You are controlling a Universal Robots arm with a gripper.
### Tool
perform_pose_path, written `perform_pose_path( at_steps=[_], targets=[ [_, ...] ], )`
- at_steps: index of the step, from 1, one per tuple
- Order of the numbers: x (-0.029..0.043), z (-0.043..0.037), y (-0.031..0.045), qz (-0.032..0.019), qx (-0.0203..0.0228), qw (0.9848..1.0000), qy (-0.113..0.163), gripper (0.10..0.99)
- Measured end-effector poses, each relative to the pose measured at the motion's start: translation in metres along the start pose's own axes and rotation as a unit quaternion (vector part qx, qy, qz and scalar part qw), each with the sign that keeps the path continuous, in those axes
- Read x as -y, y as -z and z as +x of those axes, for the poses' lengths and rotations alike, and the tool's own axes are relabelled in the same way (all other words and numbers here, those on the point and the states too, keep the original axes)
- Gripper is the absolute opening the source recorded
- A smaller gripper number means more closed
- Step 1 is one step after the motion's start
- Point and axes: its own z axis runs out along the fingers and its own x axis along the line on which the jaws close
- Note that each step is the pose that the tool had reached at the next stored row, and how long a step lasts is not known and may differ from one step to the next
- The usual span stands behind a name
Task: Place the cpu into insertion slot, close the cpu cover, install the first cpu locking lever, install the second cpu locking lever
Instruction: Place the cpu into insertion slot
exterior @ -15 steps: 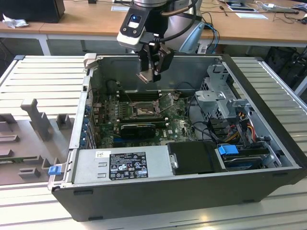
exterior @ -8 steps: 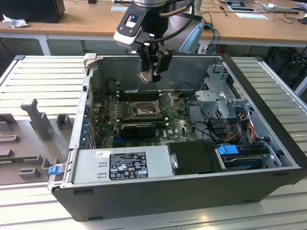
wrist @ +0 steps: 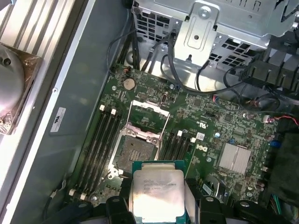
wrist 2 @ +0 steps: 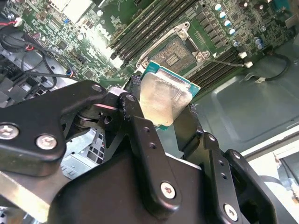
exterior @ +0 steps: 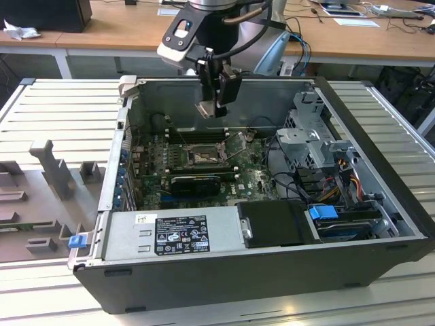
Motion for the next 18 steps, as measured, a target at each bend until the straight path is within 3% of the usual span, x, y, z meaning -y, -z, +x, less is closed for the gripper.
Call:
perform_pose_path(
  at_steps=[12, 15, 18],
  targets=[
    [0.0003, 0.0000, -0.0033, -0.0004, 0.0021, 0.9997, -0.023, 0.529],
    [0.0004, -0.0001, -0.0048, -0.0011, 0.0053, 0.9982, -0.059, 0.529],
    [0.0006, -0.0001, -0.0072, -0.0016, 0.0083, 0.9957, -0.092, 0.529]
  ],
)
